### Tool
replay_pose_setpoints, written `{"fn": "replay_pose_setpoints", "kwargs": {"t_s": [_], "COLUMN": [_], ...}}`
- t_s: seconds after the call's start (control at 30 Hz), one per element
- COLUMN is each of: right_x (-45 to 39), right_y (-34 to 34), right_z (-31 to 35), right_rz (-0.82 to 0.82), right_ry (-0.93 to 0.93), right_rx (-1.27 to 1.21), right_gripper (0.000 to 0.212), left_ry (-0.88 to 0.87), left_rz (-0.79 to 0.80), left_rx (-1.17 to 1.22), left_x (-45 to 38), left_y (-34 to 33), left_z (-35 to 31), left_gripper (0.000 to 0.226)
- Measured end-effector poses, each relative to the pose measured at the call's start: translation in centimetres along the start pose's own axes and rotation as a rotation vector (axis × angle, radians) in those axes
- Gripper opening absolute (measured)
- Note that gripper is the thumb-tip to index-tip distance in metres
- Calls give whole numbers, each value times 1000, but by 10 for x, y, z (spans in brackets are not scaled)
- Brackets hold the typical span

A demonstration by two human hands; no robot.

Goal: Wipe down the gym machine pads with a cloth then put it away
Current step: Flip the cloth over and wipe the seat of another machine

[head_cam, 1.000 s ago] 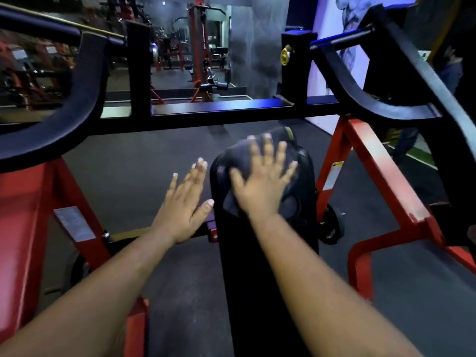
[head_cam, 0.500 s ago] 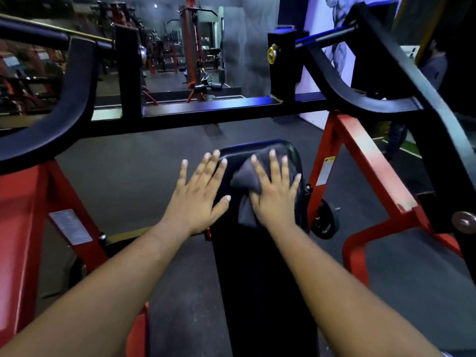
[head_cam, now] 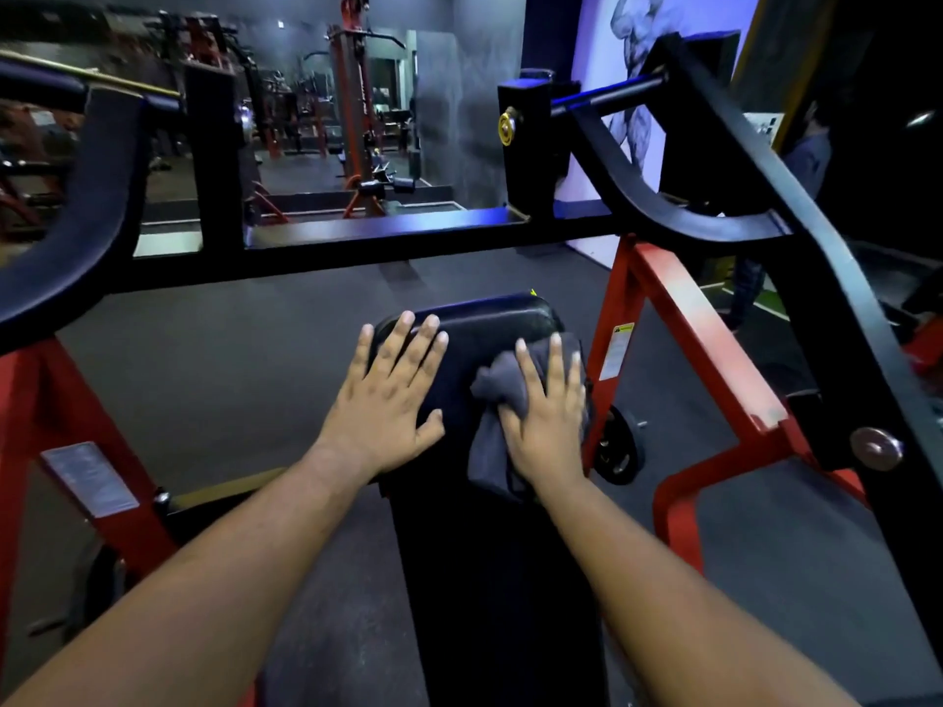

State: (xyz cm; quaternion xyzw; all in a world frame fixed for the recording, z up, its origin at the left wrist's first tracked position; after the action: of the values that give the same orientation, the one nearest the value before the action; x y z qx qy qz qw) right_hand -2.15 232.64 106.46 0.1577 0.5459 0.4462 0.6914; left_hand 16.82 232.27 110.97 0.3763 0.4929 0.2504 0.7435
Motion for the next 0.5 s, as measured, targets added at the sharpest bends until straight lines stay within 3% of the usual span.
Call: {"fn": "replay_pose_setpoints", "kwargs": {"t_s": [0.13,0.4,0.5], "right_x": [-73,55,31], "right_y": [17,-19,-16], "right_z": [29,3,8], "right_rz": [3,27,50], "right_ry": [-10,-32,-7], "right_rx": [33,75,88], "right_gripper": [77,85,84], "left_ry": [-10,-3,3], "left_rz": [5,27,39], "left_rx": [2,11,32], "left_x": [0,-1,-1], "left_y": [-1,-3,-4], "left_z": [0,1,1], "left_gripper": [92,91,92]}}
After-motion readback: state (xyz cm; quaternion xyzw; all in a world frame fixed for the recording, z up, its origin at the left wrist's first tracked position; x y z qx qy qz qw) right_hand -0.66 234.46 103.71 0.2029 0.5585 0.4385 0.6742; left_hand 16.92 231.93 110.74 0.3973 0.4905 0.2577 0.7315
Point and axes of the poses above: each hand's wrist, its own x-axis away from the middle knuckle, its own y-axis out of the back of the hand, z = x × y, the point moved 10 cm from there along -x, towards the middle knuckle, and after that the axes turned 8 degrees about y, right-handed, at the moved point
